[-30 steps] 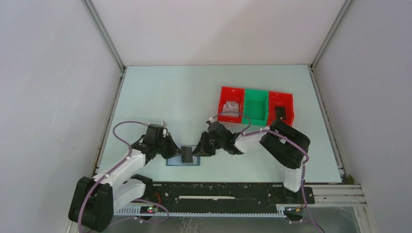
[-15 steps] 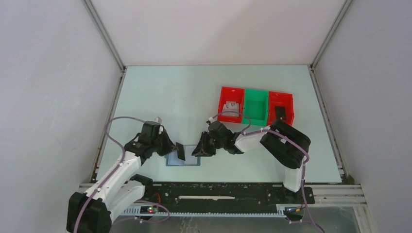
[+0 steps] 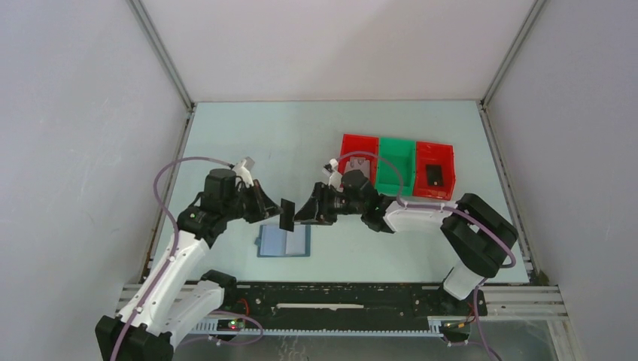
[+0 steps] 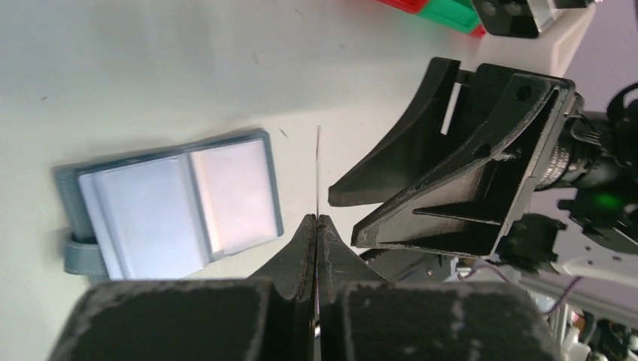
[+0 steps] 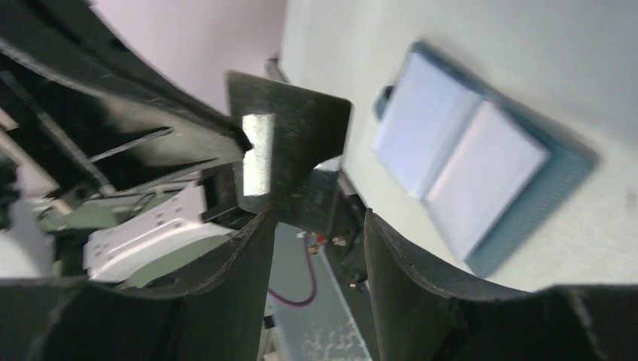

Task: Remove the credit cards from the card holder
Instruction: Remove the credit card from the card holder, then place the credit card in the storage box.

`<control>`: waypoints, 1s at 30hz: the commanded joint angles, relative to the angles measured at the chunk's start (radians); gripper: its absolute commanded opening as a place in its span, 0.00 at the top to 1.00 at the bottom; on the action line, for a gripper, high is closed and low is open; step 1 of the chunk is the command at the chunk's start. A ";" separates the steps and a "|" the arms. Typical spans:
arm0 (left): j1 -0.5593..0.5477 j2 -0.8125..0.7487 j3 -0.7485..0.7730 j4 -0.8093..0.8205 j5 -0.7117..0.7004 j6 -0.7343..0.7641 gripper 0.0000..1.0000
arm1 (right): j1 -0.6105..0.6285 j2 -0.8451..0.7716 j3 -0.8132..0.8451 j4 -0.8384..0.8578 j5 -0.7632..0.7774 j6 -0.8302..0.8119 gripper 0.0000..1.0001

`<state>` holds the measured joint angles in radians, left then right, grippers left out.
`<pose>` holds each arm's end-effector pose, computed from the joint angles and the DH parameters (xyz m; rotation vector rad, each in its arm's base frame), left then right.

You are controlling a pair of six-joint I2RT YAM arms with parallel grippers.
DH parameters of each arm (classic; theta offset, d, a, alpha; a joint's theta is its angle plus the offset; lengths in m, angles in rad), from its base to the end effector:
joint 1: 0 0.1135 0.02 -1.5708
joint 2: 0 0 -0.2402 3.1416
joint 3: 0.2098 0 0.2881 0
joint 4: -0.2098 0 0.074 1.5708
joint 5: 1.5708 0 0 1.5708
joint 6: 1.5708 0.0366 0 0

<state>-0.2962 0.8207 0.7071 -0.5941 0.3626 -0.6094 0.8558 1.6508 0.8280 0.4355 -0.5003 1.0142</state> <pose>0.2117 -0.0782 0.2466 -0.1723 2.3758 -0.8694 0.2314 0.2932 0.1471 -0.2120 2.3271 1.5948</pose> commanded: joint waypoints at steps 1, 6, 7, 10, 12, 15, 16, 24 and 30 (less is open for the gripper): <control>0.022 0.009 0.060 -0.010 0.143 0.050 1.00 | -0.017 -0.024 -0.071 0.250 -0.100 0.104 0.44; 0.047 0.001 0.049 0.028 0.249 0.029 1.00 | -0.029 0.010 -0.119 0.462 -0.152 0.215 0.42; 0.050 0.000 0.042 0.046 0.278 0.020 1.00 | -0.029 0.014 -0.124 0.484 -0.153 0.226 0.42; 0.059 0.003 0.022 0.097 0.350 -0.006 1.00 | -0.030 0.016 -0.137 0.542 -0.152 0.255 0.41; 0.061 0.006 0.012 0.112 0.367 -0.015 1.00 | -0.033 0.016 -0.150 0.600 -0.154 0.279 0.42; 0.064 0.008 0.003 0.125 0.371 -0.023 1.00 | -0.041 0.026 -0.168 0.688 -0.158 0.329 0.52; 0.066 0.009 0.001 0.127 0.370 -0.023 1.00 | -0.045 0.031 -0.174 0.711 -0.157 0.347 0.58; 0.072 0.010 -0.013 0.125 0.373 -0.009 0.98 | -0.040 0.033 -0.178 0.723 -0.153 0.360 1.00; 0.079 0.009 0.098 -0.061 0.250 0.137 0.45 | -0.089 -0.087 -0.159 0.352 -0.082 0.199 1.00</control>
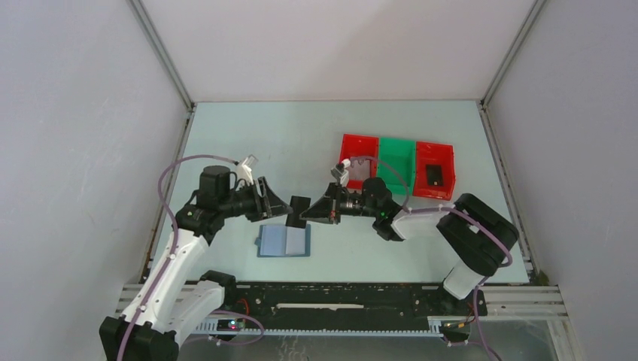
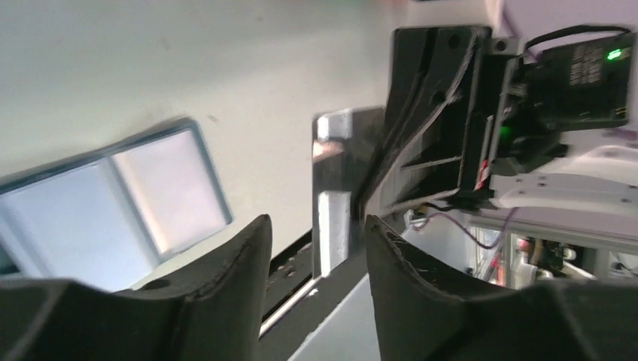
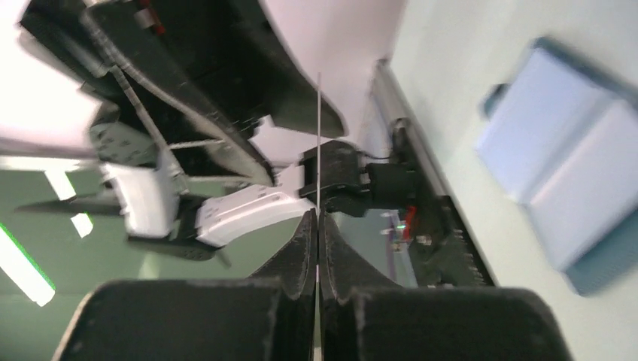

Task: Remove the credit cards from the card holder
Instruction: Place the credit card in the storage box.

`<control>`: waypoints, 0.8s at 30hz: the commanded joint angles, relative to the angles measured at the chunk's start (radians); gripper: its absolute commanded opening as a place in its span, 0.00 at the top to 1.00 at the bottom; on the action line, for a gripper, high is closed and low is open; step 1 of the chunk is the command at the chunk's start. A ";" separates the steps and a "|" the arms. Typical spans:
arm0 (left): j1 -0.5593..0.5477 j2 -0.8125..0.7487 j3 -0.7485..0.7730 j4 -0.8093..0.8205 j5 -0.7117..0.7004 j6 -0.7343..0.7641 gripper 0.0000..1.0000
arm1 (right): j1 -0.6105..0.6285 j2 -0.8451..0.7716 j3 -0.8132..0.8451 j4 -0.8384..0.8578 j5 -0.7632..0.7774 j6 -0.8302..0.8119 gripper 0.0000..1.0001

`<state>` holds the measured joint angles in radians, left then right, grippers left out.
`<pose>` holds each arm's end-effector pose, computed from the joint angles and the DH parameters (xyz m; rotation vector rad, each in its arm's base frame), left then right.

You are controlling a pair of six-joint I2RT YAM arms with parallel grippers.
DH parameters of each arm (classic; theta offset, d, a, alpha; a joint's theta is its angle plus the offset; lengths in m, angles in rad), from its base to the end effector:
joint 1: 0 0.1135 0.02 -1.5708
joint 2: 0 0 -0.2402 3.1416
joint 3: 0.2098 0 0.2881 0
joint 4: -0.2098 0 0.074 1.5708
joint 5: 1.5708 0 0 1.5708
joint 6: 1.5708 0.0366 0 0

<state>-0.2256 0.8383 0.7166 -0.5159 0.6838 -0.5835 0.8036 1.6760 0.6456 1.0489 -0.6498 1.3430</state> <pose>0.2176 -0.0737 0.2565 -0.0036 2.3016 -1.1903 0.2234 0.2636 0.1435 -0.1242 2.0399 2.0412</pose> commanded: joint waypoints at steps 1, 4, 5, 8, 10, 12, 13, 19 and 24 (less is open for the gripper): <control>0.011 -0.012 0.117 -0.177 -0.118 0.134 0.43 | -0.052 -0.154 0.049 -0.435 0.109 -0.201 1.00; 0.012 -0.017 0.202 -0.269 -0.263 0.164 0.42 | -0.070 -0.287 0.218 -1.071 0.407 -0.485 1.00; 0.012 -0.019 0.216 -0.280 -0.295 0.162 0.42 | -0.081 -0.305 0.302 -1.230 0.510 -0.559 1.00; 0.012 -0.032 0.228 -0.279 -0.344 0.143 0.42 | -0.175 -0.335 0.417 -1.553 0.718 -0.699 1.00; 0.012 -0.042 0.227 -0.271 -0.358 0.133 0.42 | -0.247 -0.353 0.469 -1.667 0.837 -0.773 1.00; 0.012 -0.056 0.220 -0.262 -0.377 0.126 0.42 | -0.314 -0.355 0.524 -1.756 0.967 -0.857 1.00; 0.012 -0.065 0.214 -0.257 -0.385 0.122 0.42 | -0.346 -0.344 0.556 -1.794 1.023 -0.894 1.00; 0.012 -0.089 0.186 -0.236 -0.383 0.097 0.43 | -0.530 -0.191 0.711 -1.938 1.227 -1.039 1.00; 0.012 -0.115 0.162 -0.238 -0.387 0.074 0.43 | -0.603 -0.091 0.743 -1.862 1.215 -1.124 1.00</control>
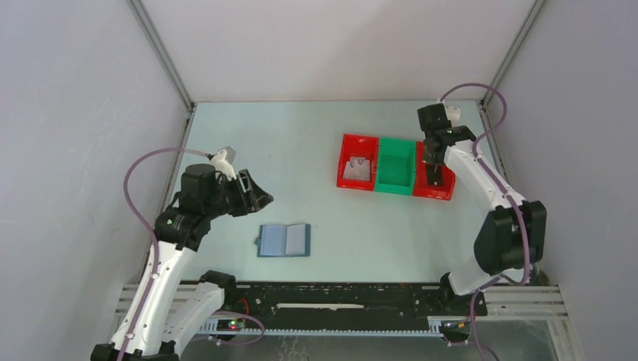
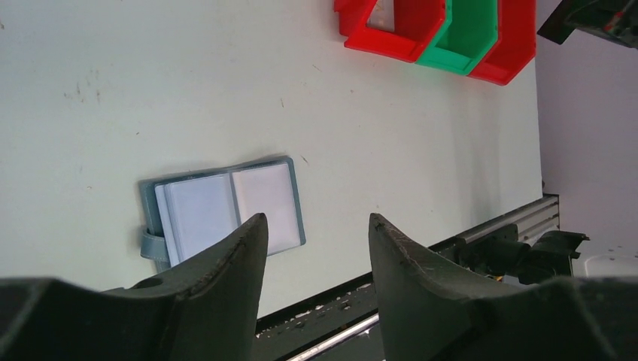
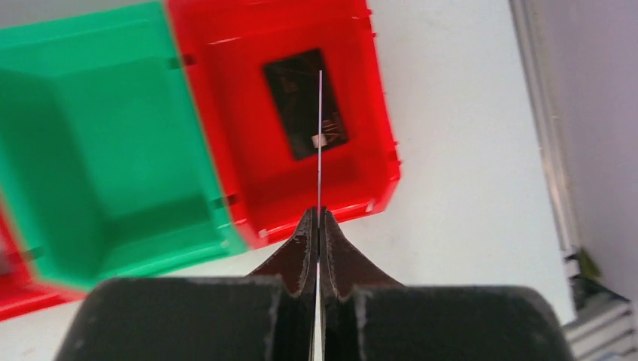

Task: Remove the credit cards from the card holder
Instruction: Place the credit card in the storage box, then move the card holder to the center of the board.

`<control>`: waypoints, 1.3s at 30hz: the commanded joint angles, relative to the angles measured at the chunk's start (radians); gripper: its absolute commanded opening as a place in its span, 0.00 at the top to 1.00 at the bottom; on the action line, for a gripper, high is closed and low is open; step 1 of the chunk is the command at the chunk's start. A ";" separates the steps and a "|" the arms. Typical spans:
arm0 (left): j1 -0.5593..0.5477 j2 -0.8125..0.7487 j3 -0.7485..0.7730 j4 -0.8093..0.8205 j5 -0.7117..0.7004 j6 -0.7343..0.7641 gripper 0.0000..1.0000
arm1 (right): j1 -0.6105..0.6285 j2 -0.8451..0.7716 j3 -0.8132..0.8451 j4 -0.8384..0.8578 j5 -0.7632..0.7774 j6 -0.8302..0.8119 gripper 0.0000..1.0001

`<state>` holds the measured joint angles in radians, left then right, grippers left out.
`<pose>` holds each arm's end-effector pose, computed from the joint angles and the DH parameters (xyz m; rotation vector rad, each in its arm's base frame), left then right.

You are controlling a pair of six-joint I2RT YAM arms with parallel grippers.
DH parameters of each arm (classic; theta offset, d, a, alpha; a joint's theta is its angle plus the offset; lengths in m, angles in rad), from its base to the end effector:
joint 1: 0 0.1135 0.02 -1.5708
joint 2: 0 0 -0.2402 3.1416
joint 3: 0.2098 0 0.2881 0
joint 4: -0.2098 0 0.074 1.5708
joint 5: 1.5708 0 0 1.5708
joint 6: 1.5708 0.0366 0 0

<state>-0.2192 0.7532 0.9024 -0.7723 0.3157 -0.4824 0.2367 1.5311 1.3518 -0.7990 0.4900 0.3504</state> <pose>0.1955 -0.0552 0.3155 -0.1131 2.2538 -0.7326 0.3519 0.0672 0.2741 0.3215 2.4028 -0.3650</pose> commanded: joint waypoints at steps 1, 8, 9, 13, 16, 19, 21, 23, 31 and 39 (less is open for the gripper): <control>0.005 -0.035 -0.028 0.019 -0.018 -0.033 0.43 | -0.045 0.072 0.040 0.012 0.073 -0.156 1.00; 0.006 -0.047 -0.051 0.029 -0.009 -0.054 0.43 | -0.116 0.197 0.056 0.109 0.036 -0.224 1.00; 0.006 -0.047 -0.058 0.035 -0.006 -0.056 0.43 | -0.119 0.210 0.052 0.122 0.026 -0.226 1.00; 0.006 -0.043 -0.065 0.045 0.005 -0.062 0.43 | -0.123 0.273 0.050 0.156 0.004 -0.229 1.00; 0.005 -0.047 -0.066 0.043 0.006 -0.060 0.43 | -0.123 0.327 0.050 0.168 0.006 -0.232 1.00; 0.006 -0.053 -0.069 0.039 0.004 -0.060 0.43 | -0.122 0.357 0.047 0.179 -0.009 -0.224 0.91; 0.006 -0.056 -0.070 0.038 0.002 -0.061 0.43 | -0.117 0.357 0.046 0.182 -0.024 -0.219 0.74; 0.006 -0.056 -0.072 0.038 0.004 -0.063 0.43 | -0.104 0.325 0.046 0.174 -0.033 -0.213 0.64; 0.006 -0.024 -0.105 0.083 0.070 -0.053 0.42 | -0.090 0.057 0.059 0.138 -0.178 -0.177 0.50; 0.003 0.077 -0.173 0.114 0.050 -0.067 0.43 | 0.033 -0.177 -0.057 0.195 -0.489 -0.015 0.50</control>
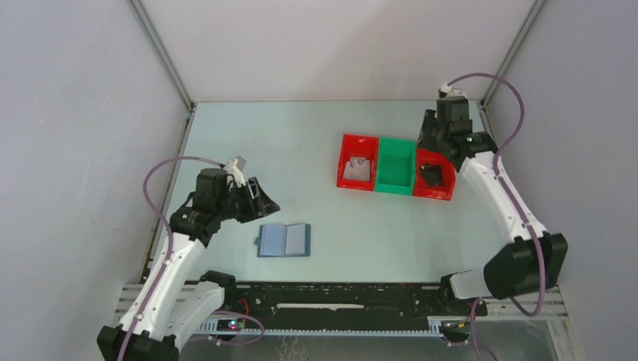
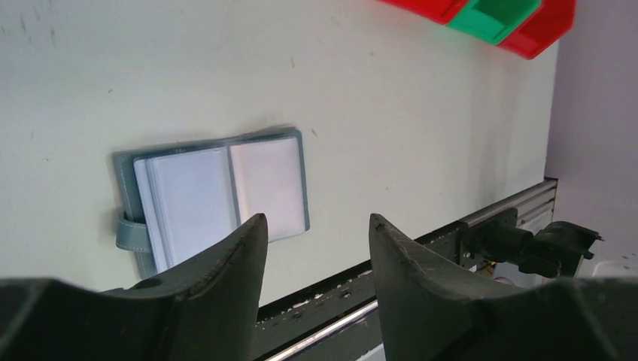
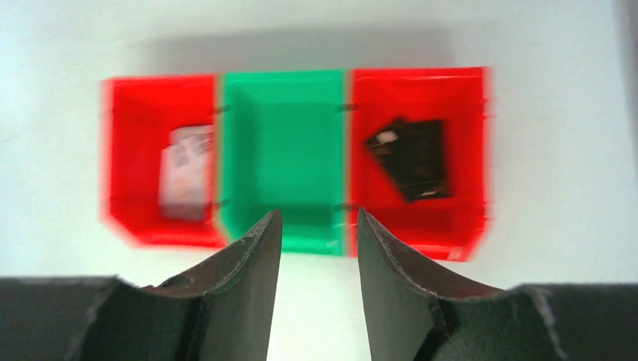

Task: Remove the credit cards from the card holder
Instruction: Move the card holder to the center of the board.

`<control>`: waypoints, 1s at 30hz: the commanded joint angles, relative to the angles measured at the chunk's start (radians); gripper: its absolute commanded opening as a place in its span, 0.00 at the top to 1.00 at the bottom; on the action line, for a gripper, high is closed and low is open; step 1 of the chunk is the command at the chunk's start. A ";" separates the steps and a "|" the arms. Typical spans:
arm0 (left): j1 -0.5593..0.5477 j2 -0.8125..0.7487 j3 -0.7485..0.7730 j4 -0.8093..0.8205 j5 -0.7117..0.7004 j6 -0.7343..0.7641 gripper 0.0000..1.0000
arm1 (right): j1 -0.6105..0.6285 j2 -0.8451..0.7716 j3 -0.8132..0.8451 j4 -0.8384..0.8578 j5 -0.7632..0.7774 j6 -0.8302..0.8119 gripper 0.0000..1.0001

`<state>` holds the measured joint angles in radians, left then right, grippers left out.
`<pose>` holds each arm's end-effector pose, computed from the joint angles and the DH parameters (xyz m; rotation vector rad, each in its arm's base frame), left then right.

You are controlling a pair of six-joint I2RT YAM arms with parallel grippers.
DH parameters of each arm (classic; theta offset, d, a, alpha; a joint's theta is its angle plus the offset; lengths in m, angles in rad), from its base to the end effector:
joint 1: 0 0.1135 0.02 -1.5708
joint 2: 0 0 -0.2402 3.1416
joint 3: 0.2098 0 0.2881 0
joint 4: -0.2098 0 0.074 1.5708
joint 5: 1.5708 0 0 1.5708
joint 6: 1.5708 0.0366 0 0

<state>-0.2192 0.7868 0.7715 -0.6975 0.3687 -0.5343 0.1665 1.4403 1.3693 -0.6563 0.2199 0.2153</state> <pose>0.2069 -0.0596 0.2685 -0.1708 2.3533 -0.8032 0.3524 0.0511 0.3186 0.1681 2.2712 -0.0529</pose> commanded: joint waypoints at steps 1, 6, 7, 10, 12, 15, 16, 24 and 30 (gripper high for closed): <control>0.000 0.057 -0.058 0.054 0.002 -0.023 0.43 | 0.142 -0.103 -0.108 0.085 -0.267 0.152 0.50; -0.023 0.091 -0.128 0.116 -0.002 -0.068 0.44 | 0.376 -0.083 -0.254 0.285 -0.438 0.341 0.51; -0.024 0.093 -0.132 0.110 -0.021 -0.073 0.44 | 0.418 -0.065 -0.283 0.340 -0.466 0.381 0.51; -0.022 0.092 -0.126 0.069 -0.124 -0.097 0.44 | 0.520 0.008 -0.376 0.516 -0.554 0.511 0.52; -0.017 0.093 -0.111 0.024 -0.207 -0.111 0.44 | 0.580 0.069 -0.416 0.605 -0.583 0.586 0.53; 0.003 0.079 -0.106 0.002 -0.248 -0.125 0.44 | 0.664 0.151 -0.472 0.752 -0.603 0.699 0.52; 0.011 0.068 -0.108 0.003 -0.251 -0.128 0.44 | 0.685 0.178 -0.483 0.786 -0.603 0.724 0.52; 0.027 0.046 -0.103 0.002 -0.232 -0.122 0.44 | 0.772 0.324 -0.506 0.955 -0.613 0.820 0.55; 0.027 0.035 -0.119 0.012 -0.222 -0.125 0.44 | 0.776 0.385 -0.503 0.982 -0.633 0.823 0.59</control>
<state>-0.2005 0.8467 0.6415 -0.6983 0.1547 -0.6479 0.9371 1.7943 0.8631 0.2455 -0.3931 1.0061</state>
